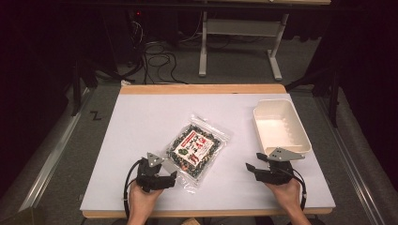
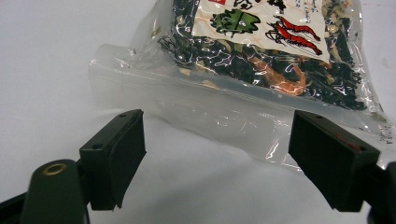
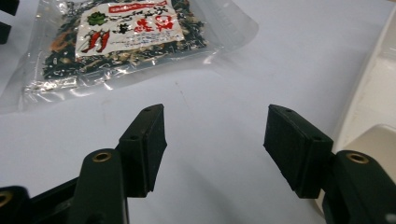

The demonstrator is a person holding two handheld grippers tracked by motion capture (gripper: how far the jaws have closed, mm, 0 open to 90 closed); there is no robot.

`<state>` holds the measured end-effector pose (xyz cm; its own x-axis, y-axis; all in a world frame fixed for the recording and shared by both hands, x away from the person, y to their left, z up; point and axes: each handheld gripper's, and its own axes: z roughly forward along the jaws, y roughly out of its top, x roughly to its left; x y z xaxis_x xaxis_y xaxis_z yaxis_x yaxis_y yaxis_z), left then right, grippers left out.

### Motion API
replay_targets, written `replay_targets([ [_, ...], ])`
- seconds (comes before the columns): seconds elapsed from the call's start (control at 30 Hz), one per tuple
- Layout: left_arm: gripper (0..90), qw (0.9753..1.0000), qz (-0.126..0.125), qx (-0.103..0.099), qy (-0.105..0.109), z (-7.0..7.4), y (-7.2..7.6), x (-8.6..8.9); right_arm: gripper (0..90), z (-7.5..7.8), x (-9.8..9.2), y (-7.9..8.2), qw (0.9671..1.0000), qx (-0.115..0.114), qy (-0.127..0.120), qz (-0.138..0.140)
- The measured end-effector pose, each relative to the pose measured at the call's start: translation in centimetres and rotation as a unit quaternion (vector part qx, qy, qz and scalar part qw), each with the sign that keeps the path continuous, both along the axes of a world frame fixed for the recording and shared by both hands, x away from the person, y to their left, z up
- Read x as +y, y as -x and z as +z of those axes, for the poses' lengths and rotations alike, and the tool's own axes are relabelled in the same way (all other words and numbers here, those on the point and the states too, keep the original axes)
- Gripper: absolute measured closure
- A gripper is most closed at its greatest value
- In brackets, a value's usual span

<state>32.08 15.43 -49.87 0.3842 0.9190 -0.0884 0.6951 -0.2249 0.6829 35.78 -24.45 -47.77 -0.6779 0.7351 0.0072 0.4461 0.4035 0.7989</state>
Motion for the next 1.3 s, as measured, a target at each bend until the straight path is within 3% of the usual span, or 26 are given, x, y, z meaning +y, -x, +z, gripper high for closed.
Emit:
replay_targets([
  [0.47, 16.0, 1.0, -0.003, -0.005, 0.004, 0.2, -0.7, -1.1, 37.6, -0.7, -0.3, -0.2, 0.9999, -0.003, 0.003, -0.01],
  [0.67, 16.0, 0.9997, 0.011, 0.001, 0.022, 0.3, -1.5, -1.3, 37.6, -0.7, -0.2, -0.1, 0.9999, -0.007, 0.004, -0.01],
  [0.83, 16.0, 0.9996, 0.026, 0.0, 0.009, 0.1, -2.2, -1.5, 36.9, -0.6, -0.2, 0.0, 0.9999, -0.013, 0.003, -0.005],
  [1.0, 15.9, 0.9993, 0.036, 0.001, 0.011, 0.0, -2.4, -1.5, 36.5, -0.4, -0.1, 0.2, 0.9996, -0.026, 0.002, 0.002],
  [1.3, 16.1, 0.9992, 0.038, 0.008, 0.011, -0.3, -2.7, -1.1, 39.0, 0.6, 0.7, -0.4, 0.9998, -0.016, -0.002, 0.012],
])
